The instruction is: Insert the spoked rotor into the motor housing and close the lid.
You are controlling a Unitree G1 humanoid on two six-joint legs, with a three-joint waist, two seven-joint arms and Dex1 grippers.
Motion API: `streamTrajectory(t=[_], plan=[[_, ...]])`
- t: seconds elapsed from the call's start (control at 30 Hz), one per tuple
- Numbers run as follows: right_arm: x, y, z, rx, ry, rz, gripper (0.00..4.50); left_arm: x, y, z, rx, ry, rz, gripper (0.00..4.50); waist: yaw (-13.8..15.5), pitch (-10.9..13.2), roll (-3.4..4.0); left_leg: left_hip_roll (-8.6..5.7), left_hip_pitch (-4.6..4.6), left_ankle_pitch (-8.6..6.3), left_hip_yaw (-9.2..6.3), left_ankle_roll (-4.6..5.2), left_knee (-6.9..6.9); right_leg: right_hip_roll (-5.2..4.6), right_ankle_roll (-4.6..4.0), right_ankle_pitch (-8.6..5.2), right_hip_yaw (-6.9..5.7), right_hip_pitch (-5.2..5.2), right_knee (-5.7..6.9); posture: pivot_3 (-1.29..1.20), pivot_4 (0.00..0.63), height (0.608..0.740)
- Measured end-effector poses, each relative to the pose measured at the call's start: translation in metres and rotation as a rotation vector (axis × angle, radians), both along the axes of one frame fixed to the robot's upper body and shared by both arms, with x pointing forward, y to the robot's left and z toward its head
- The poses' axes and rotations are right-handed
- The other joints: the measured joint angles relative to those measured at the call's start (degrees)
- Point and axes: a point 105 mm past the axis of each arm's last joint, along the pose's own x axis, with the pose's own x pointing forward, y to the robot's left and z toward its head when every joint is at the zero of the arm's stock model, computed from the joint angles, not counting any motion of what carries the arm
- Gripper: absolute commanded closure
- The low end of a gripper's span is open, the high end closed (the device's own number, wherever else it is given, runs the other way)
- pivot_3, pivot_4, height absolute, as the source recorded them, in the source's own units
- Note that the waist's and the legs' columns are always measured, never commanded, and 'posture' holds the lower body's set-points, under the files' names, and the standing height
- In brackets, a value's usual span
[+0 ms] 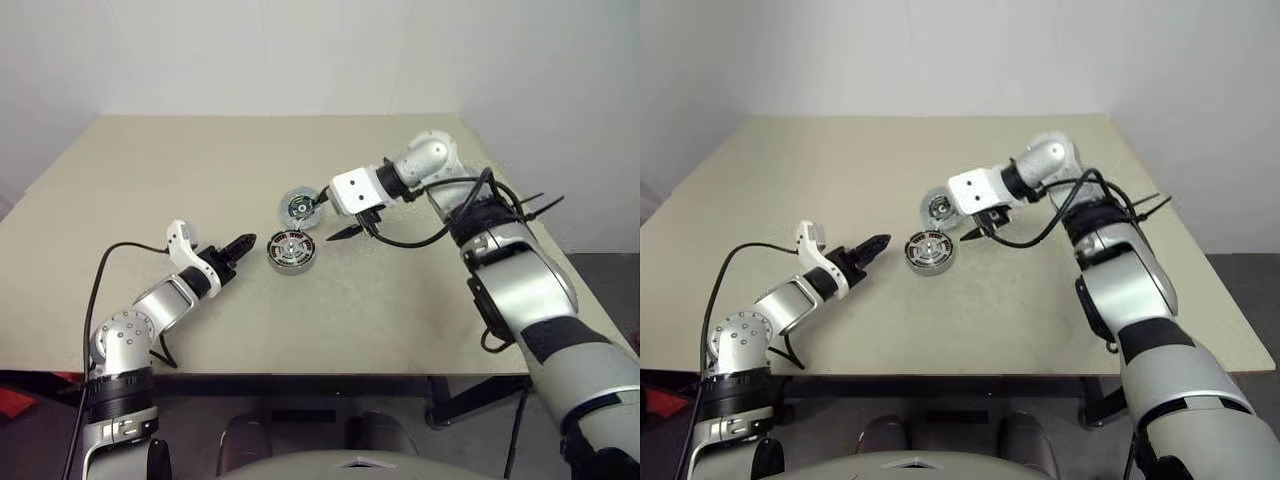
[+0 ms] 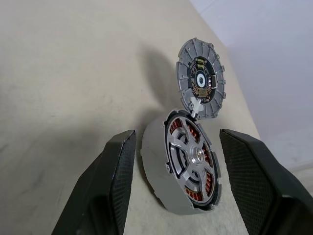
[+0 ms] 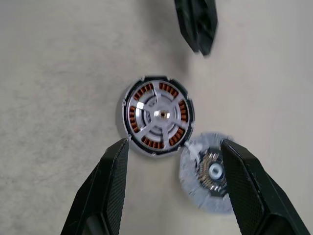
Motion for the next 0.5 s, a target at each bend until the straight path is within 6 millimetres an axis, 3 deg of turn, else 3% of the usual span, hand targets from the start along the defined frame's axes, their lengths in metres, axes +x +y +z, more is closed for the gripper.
streamTrajectory(t=[0.23, 0.5], plan=[[-0.004, 0.009, -0.053, -0.152, 0.09, -0.015, 1.15, -0.008, -0.006, 0.001, -0.057, 0.006, -0.028, 1.61, -0.2, 0.1, 0.02, -0.01, -0.1, -0.01, 0.0, 0.01, 0.02, -0.03, -0.05, -0.01, -0.01, -0.11, 0.01, 0.0, 0.0, 0.74], [0.002, 0.008, -0.071, -0.186, 0.069, -0.087, 1.15, -0.014, -0.004, -0.001, -0.061, 0.025, -0.022, 1.61, -0.3, 0.1, 0.06, 0.0, -0.04, 0.0, 0.0, 0.0, 0.02, -0.02, -0.07, -0.03, -0.01, -0.1, 0.09, 0.0, 0.0, 0.74]])
